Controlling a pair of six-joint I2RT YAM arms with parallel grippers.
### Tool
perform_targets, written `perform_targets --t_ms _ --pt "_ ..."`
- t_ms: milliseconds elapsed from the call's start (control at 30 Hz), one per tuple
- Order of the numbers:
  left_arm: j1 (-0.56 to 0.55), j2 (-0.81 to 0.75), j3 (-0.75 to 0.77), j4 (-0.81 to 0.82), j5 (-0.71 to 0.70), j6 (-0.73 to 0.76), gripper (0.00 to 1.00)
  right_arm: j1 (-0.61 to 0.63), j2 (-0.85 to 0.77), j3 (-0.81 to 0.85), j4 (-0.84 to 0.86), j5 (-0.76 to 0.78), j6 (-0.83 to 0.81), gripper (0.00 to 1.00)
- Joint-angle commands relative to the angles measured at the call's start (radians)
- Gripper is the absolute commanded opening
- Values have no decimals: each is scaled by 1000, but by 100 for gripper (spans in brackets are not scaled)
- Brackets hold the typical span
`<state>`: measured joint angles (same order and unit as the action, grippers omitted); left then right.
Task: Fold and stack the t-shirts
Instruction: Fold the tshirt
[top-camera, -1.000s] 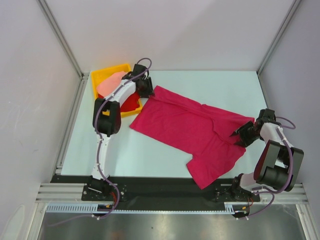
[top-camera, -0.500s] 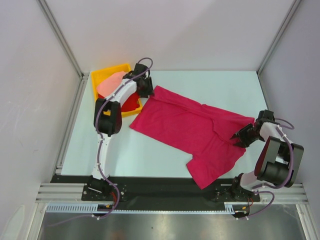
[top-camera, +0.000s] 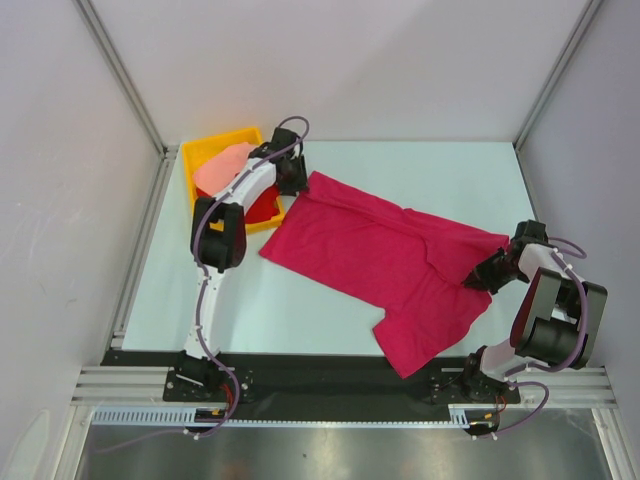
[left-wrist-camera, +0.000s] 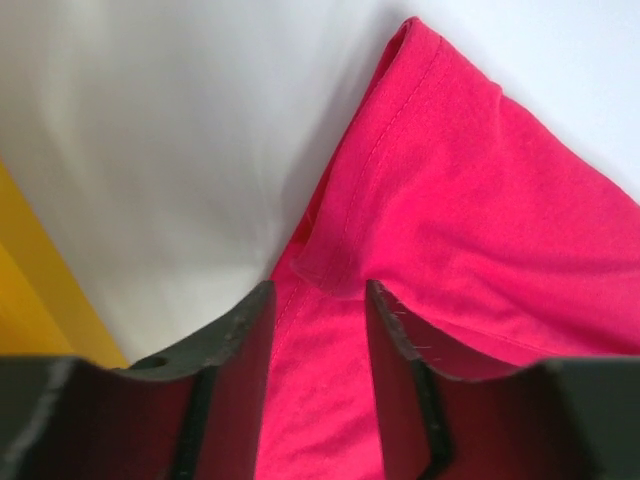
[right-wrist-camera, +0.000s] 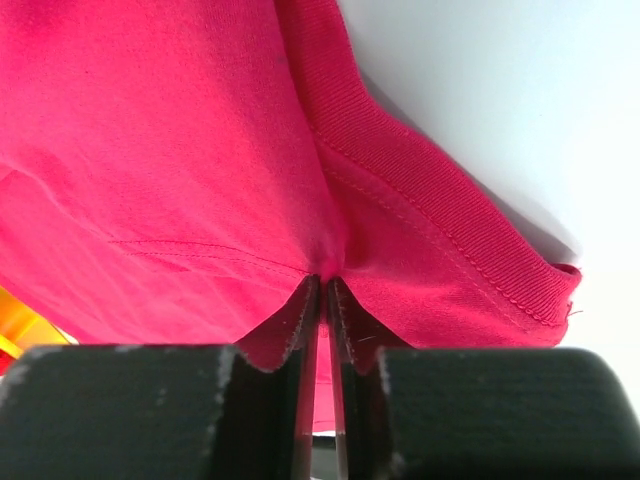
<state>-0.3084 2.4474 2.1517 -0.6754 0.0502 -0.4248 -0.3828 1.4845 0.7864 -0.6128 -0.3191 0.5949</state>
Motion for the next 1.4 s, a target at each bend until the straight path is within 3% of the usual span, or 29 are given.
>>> perform_targets --t_ms 0,133,233,267,333,600,1067,1167,1367 --pt "-5 27 48 14 -21 23 44 2 -13 14 -21 15 -1 11" --pt "-5 29 54 10 -26 24 31 2 -32 28 -54 21 0 1" --pt "-5 27 65 11 -27 32 21 2 -44 39 -71 14 3 0" --pt "-5 27 68 11 -35 34 10 2 -47 46 -77 14 2 0" --pt "-5 28 86 7 -46 43 0 2 -53 69 -97 9 0 0" --pt "2 -4 89 -4 -85 47 0 -4 -89 132 -215 28 -29 0" --pt "-1 -13 36 -3 -70 44 1 -50 -105 48 -242 45 -52 0" --pt "-1 -13 27 -4 -72 35 9 -57 -92 37 -226 40 -47 0" --pt "-5 -19 24 -12 -62 20 27 -79 -72 31 -238 46 -56 9"
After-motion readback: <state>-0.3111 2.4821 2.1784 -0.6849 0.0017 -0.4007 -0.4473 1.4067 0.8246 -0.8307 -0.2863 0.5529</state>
